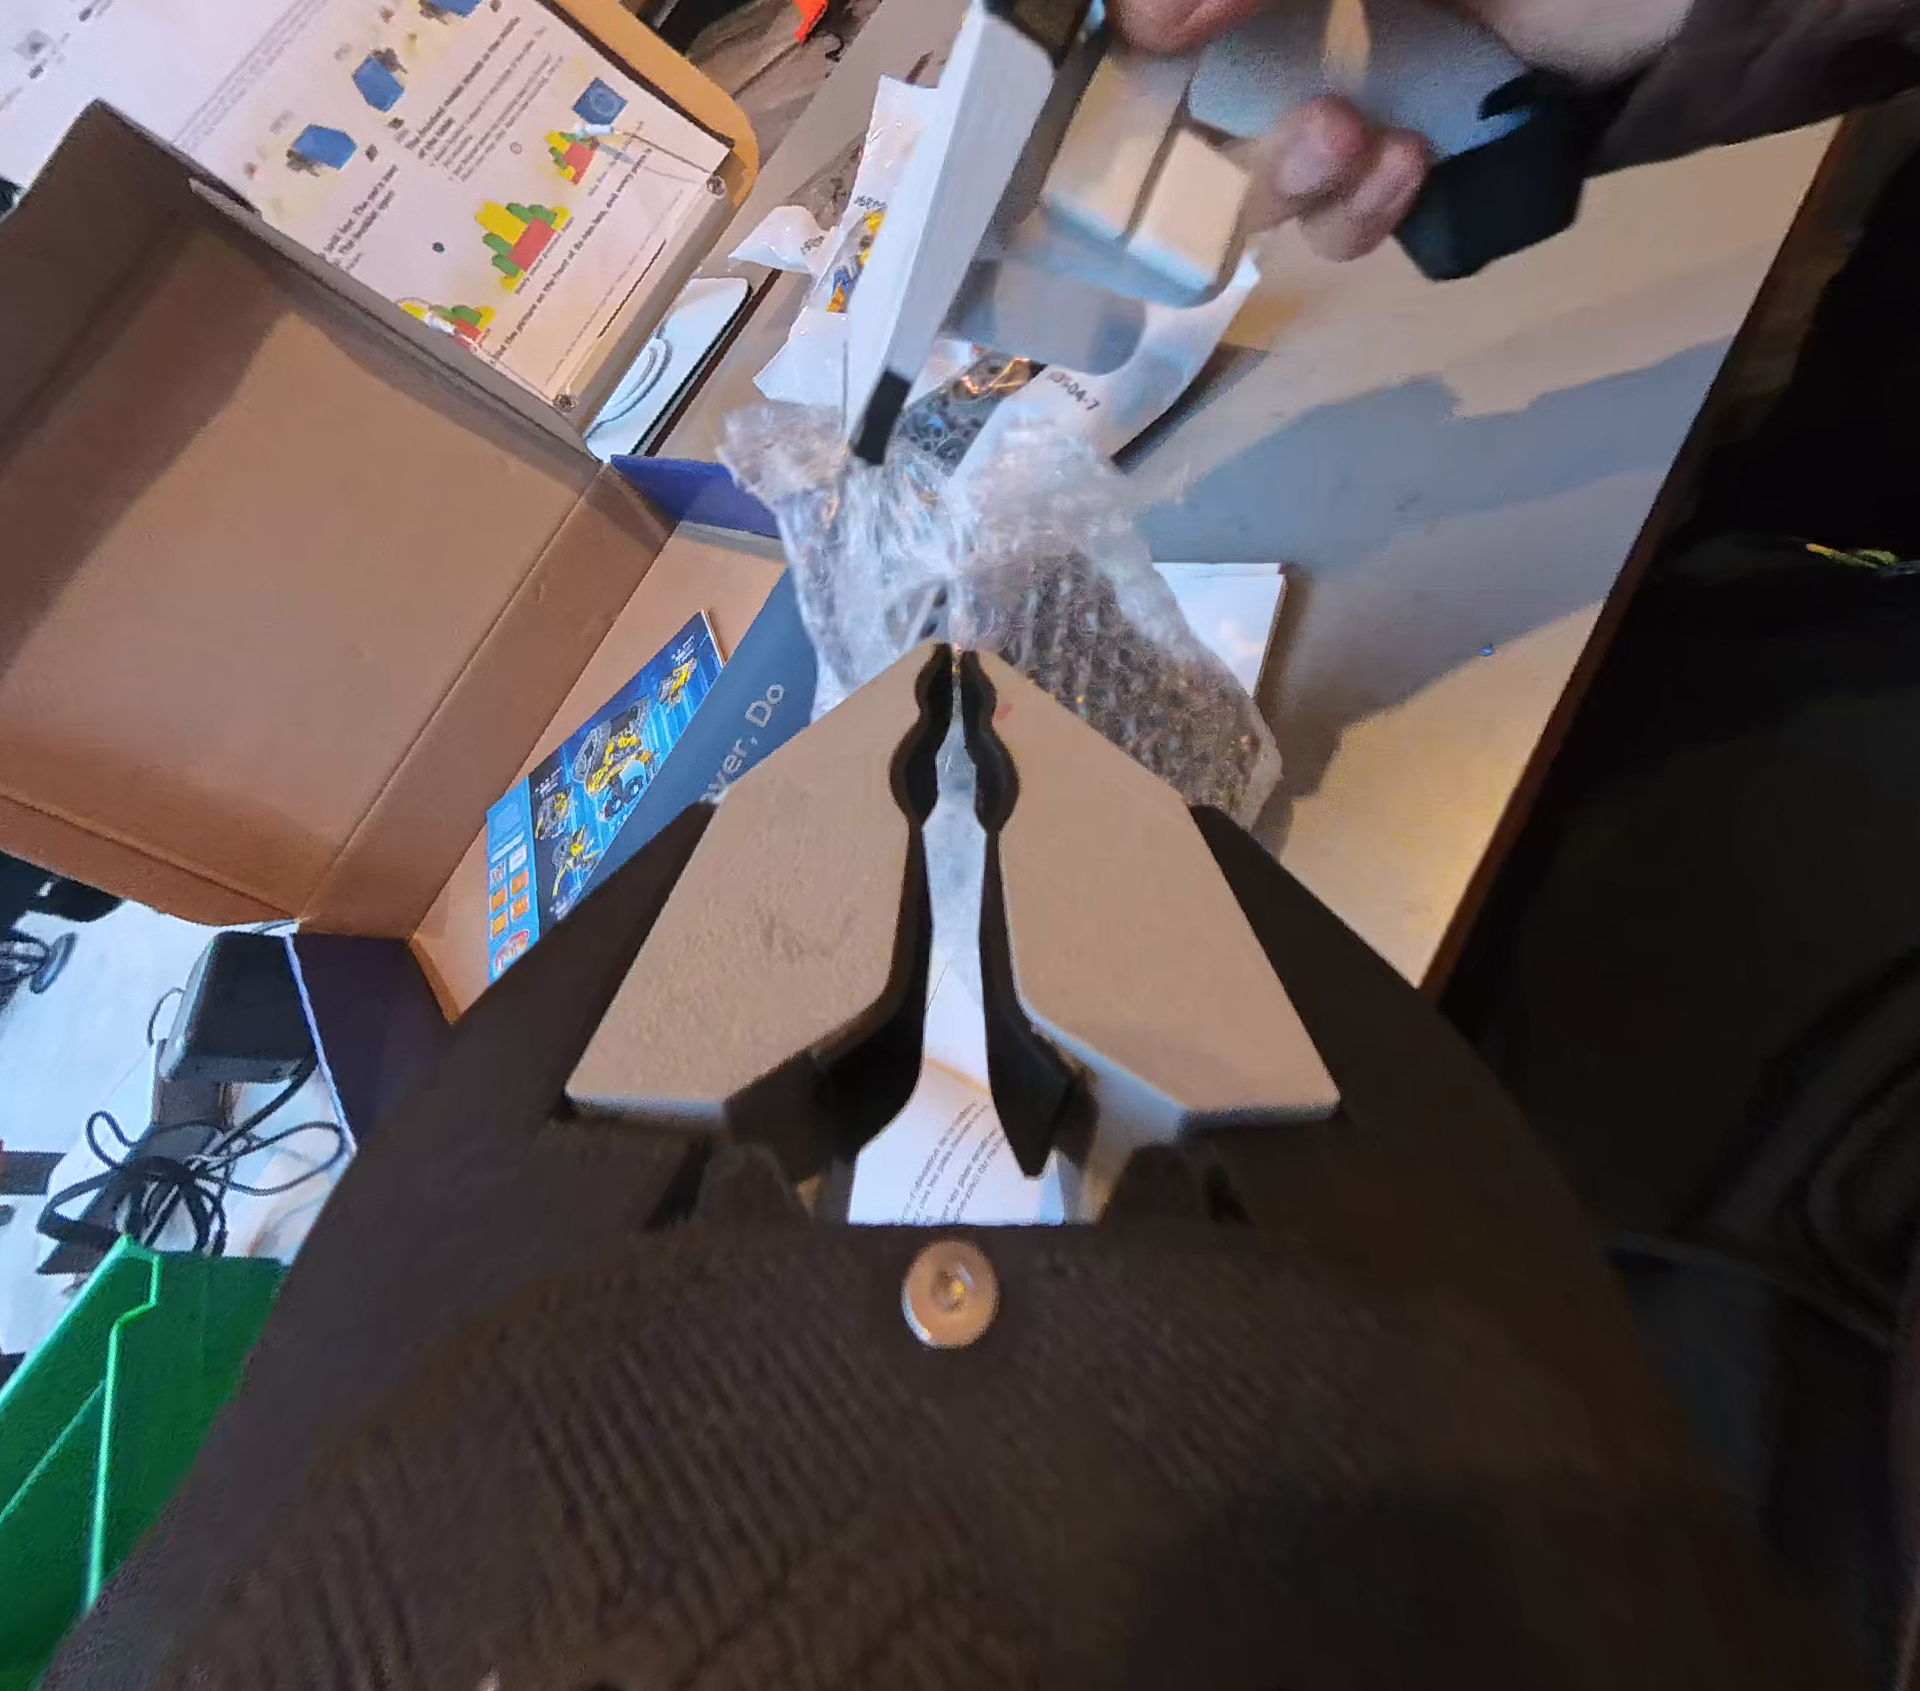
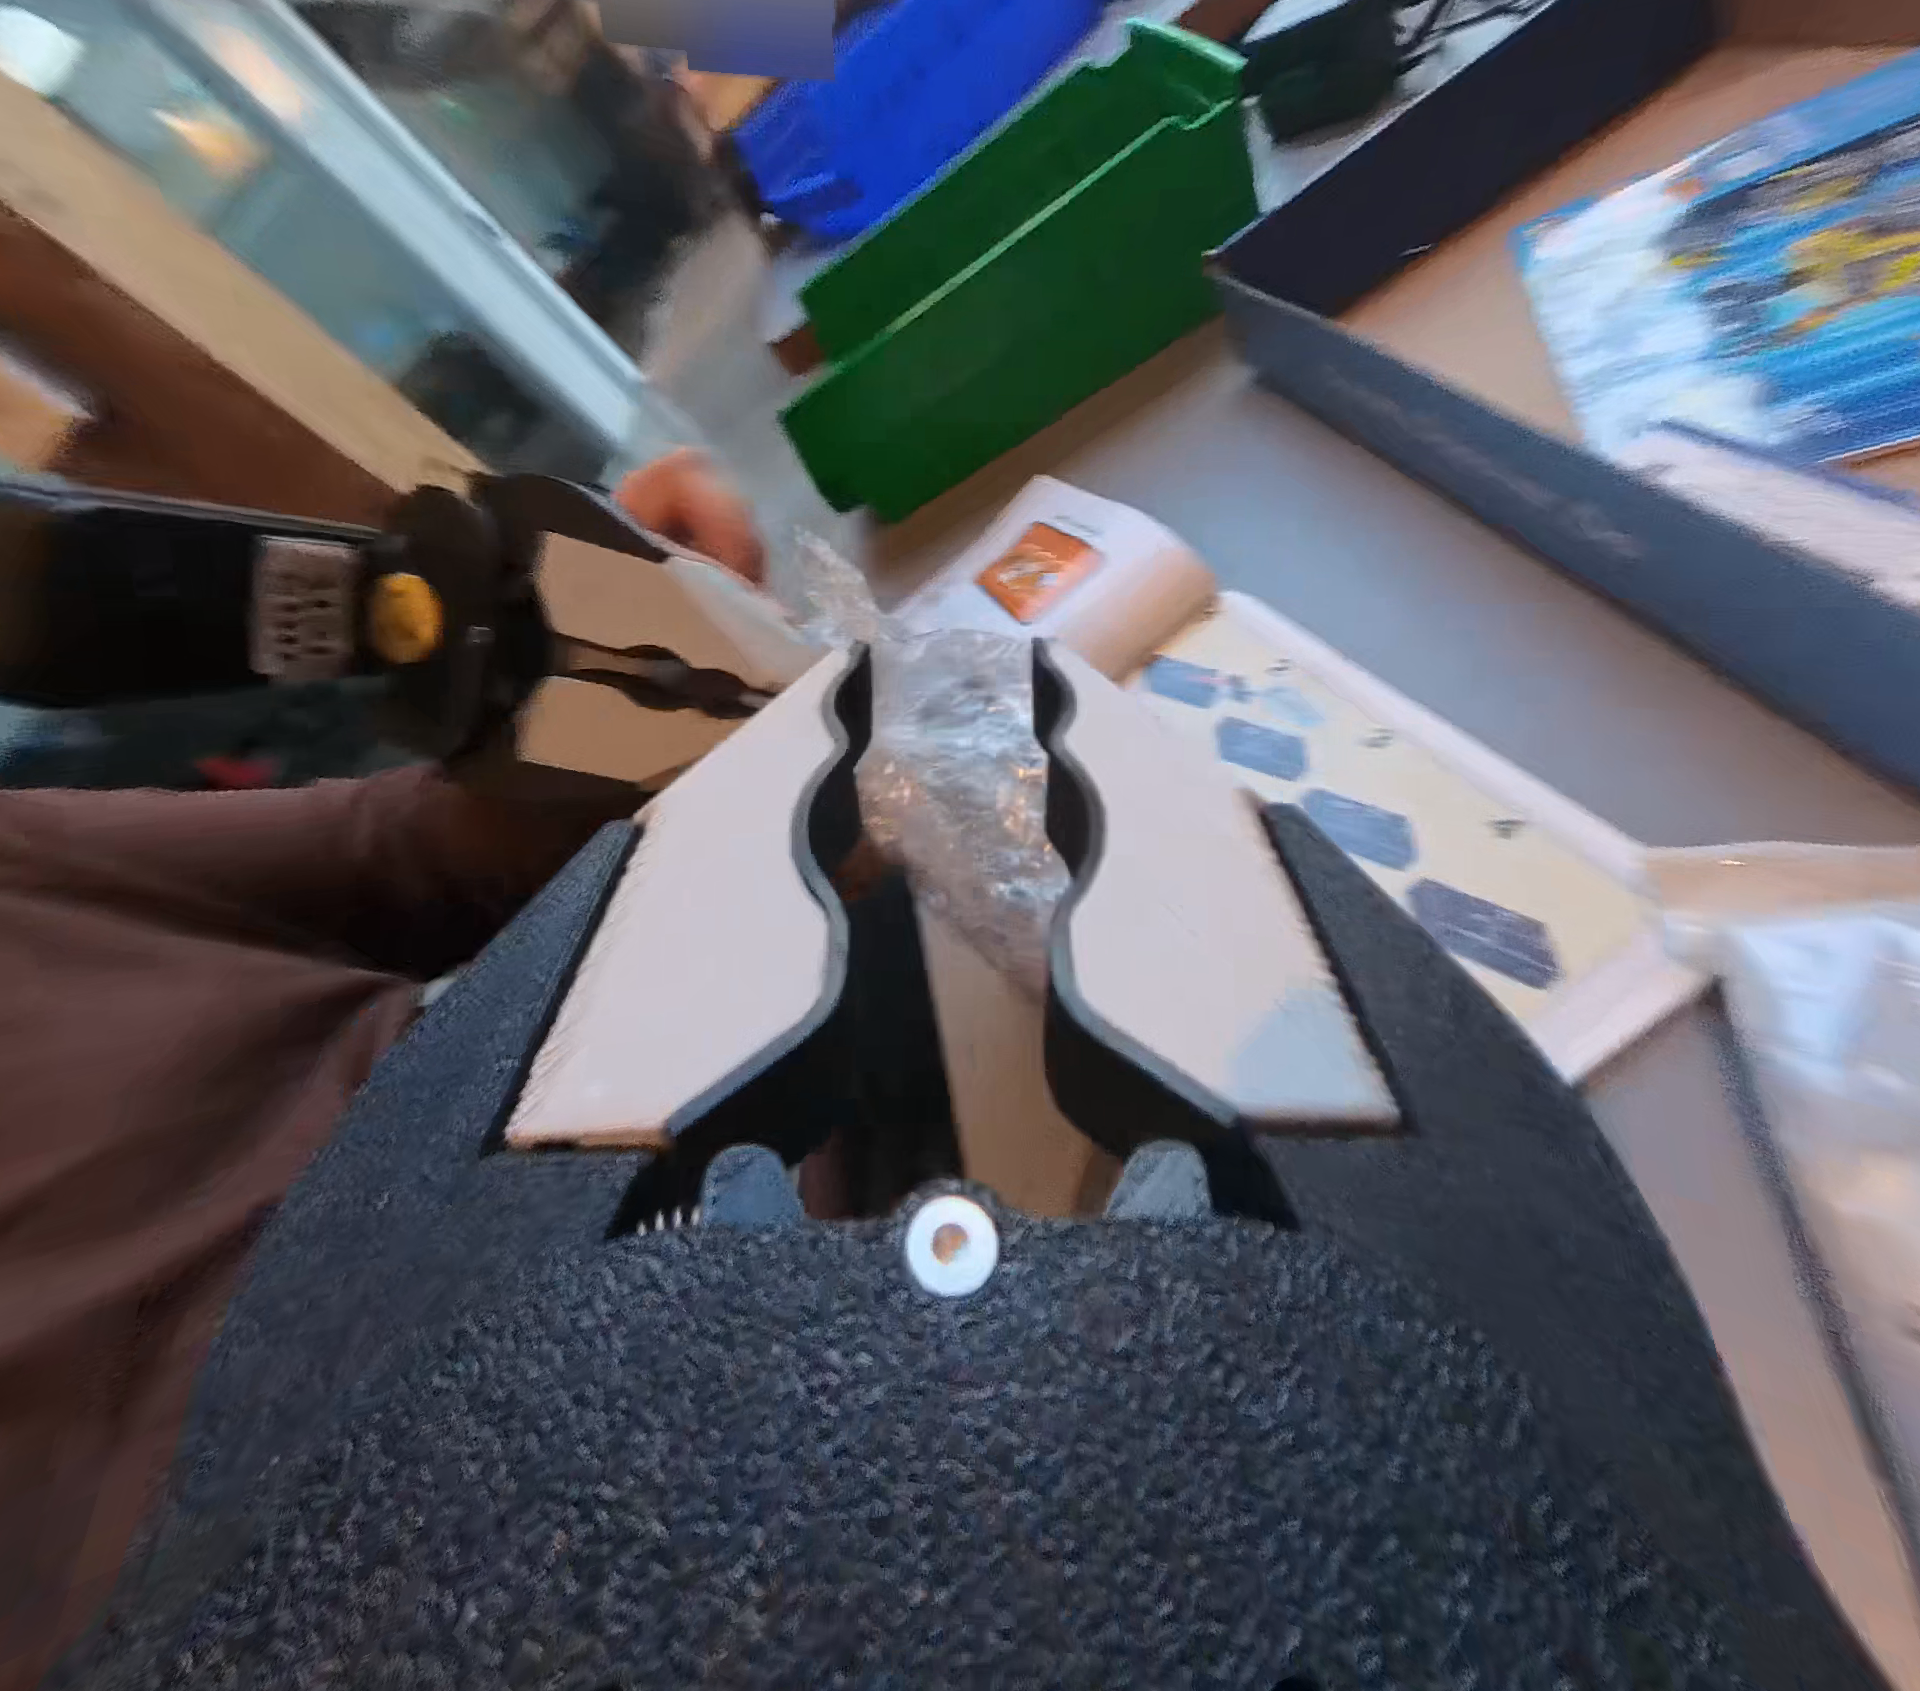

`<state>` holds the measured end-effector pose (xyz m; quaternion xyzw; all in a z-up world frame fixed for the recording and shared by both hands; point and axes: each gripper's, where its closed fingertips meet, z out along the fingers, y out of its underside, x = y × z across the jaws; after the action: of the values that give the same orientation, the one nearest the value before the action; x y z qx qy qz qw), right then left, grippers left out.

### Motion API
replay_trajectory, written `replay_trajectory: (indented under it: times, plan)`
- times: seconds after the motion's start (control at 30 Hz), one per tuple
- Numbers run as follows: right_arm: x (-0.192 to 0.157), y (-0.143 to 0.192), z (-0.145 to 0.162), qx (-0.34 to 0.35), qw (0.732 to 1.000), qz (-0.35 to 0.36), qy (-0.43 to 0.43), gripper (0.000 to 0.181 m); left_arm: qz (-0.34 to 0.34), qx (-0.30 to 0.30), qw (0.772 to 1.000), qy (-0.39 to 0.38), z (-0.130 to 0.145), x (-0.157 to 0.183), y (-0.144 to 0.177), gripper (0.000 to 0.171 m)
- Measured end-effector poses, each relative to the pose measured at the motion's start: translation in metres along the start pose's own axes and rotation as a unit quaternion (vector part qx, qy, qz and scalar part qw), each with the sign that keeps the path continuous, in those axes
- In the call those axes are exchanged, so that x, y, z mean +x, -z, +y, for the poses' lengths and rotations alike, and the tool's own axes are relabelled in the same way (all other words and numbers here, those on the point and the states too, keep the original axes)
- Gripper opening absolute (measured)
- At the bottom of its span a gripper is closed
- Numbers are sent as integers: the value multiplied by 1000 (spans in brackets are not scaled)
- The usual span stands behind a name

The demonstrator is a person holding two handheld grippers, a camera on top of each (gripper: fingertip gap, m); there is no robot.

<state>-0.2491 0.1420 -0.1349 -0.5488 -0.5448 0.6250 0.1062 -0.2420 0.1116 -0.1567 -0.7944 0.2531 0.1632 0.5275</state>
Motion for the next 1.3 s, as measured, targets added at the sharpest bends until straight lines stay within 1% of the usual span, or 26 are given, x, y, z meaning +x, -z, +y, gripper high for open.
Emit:
replay_trajectory:
  times: [0.07,0.13,0.17,0.23,0.3,0.37,0.47,0.5,0.53,0.57,0.6,0.63,0.67,0.7,0.77,0.83,0.9,0.97,1.03,1.1,1.2,1.3]
  plan:
    - [3,-1,-3,-6,998,48,42,40,4,1,1000,-9,-1,3,0,0]
    - [-5,-2,-9,1,995,65,75,40,-1,8,1000,-2,-3,1,0,0]
    - [-13,-3,-11,6,996,50,79,31,0,11,1000,9,-4,0,1,0]
    - [-34,-6,-10,11,999,-21,37,4,8,13,999,37,-4,-4,3,0]
    - [-43,-8,-6,7,996,-88,-32,3,2,11,999,53,0,-13,6,0]
    - [-37,-7,-7,24,993,-102,-58,3,-4,10,998,60,3,-20,8,0]
    - [-30,-2,-5,23,989,-122,-80,3,5,12,997,70,5,-22,10,0]
    - [-21,0,-3,17,993,-100,-61,4,11,10,997,72,5,-21,9,0]
    - [-3,3,2,-1,999,-37,-22,17,14,2,997,70,8,-19,8,0]
    - [19,9,4,-19,998,47,26,20,4,-26,998,60,17,-22,6,0]
    - [34,22,-1,-23,991,112,67,16,-7,-50,998,41,28,-24,4,0]
    - [38,36,-10,-14,986,142,88,19,-16,-54,998,38,33,-28,2,0]
    - [35,48,-21,7,985,146,89,25,-13,-46,997,53,34,-28,1,0]
    - [27,59,-32,32,987,134,82,27,-4,-35,997,70,30,-27,1,0]
    - [12,68,-42,60,989,110,73,27,1,-11,998,69,22,-25,1,0]
    - [9,57,-33,34,991,112,71,28,-11,-17,998,53,20,-25,-1,0]
    - [4,35,-21,6,992,107,71,31,-16,-20,999,41,18,-23,-2,0]
    - [-4,13,-8,-17,994,86,61,35,-18,-22,999,38,18,-22,-2,0]
    - [-6,-4,4,-39,994,85,51,37,-19,-23,999,38,17,-22,-1,0]
    - [-3,-12,11,-47,993,100,51,35,-17,-22,999,42,17,-22,0,0]
    - [1,-19,13,-38,992,109,46,25,-12,-17,999,42,14,-19,0,0]
    - [4,-24,19,-48,992,111,40,25,-13,-19,999,39,13,-18,1,0]
